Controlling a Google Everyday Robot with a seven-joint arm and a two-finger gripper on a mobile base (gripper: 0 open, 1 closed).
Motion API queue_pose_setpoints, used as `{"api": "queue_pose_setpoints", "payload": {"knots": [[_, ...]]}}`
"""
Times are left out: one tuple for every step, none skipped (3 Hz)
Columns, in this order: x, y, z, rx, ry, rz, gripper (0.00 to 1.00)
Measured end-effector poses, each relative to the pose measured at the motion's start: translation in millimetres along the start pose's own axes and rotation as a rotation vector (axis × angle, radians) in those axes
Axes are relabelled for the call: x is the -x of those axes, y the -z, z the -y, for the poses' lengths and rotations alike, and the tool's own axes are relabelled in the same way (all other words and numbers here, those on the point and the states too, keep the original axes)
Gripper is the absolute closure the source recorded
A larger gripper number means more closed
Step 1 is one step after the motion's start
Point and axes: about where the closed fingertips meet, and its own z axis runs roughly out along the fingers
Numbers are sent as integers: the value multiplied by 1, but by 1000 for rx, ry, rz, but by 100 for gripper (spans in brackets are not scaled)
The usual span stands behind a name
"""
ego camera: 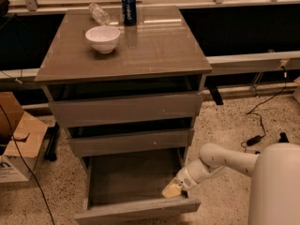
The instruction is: Close bottom drawer
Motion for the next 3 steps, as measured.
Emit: {"api": "queue_pose_setpoints", "payload": {"knots": [[-17,-32,13,1,-26,13,100],[-44,-51,20,4,-80,38,100],[-67,-69,27,18,-128,64,100]]}}
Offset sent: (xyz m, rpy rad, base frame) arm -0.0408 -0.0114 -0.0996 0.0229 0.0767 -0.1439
